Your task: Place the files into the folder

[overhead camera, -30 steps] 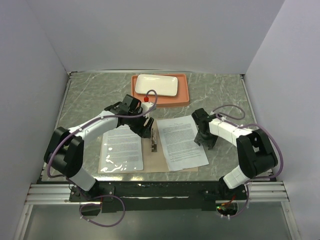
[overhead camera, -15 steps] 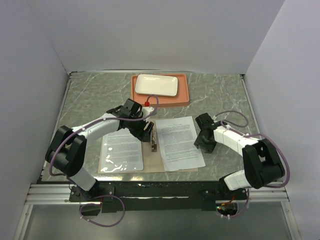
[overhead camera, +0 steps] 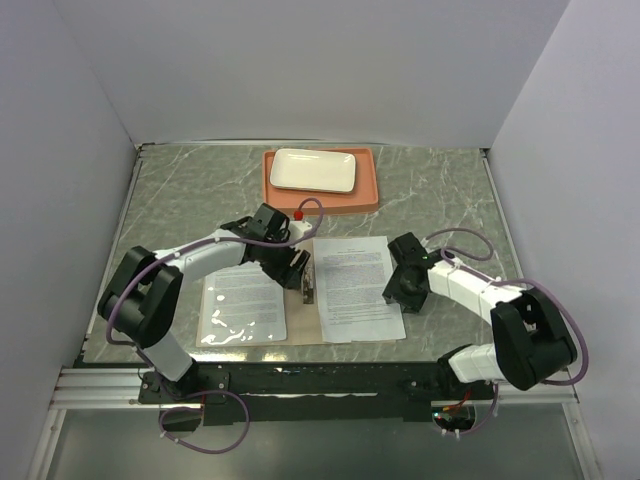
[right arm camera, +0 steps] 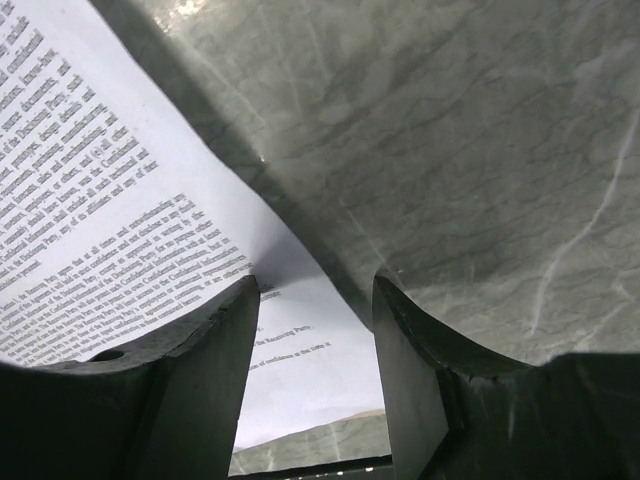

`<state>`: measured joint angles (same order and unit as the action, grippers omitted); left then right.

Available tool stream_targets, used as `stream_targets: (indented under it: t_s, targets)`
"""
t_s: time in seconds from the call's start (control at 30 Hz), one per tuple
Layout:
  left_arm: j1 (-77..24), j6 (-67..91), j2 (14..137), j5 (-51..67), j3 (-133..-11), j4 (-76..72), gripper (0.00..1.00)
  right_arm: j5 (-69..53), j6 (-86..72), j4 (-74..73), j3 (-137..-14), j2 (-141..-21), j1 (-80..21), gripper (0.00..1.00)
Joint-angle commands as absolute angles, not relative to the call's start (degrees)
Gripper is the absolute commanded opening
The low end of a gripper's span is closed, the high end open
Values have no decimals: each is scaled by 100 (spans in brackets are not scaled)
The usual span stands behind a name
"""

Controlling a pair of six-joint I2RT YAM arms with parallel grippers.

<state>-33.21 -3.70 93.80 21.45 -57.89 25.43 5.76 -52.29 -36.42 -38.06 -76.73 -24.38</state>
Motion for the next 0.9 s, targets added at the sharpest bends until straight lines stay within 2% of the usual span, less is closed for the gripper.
stream_targets:
  t_s: [0.0,0.63,0.87]
  targets:
    - [-3393,-466,9475,2048,-5827,2329,69,589,-5388,-3630,-4060,-7822,-2636,56]
    - [-3533,-422,9483,2101,-6029,2391,68,598,-5520,-3700,-4500,-8226,-3305,56]
    - [-3533,-439,9404,2109,-6029,2408,68,808,-5125,-3963,-4710,-8008,-3287,57]
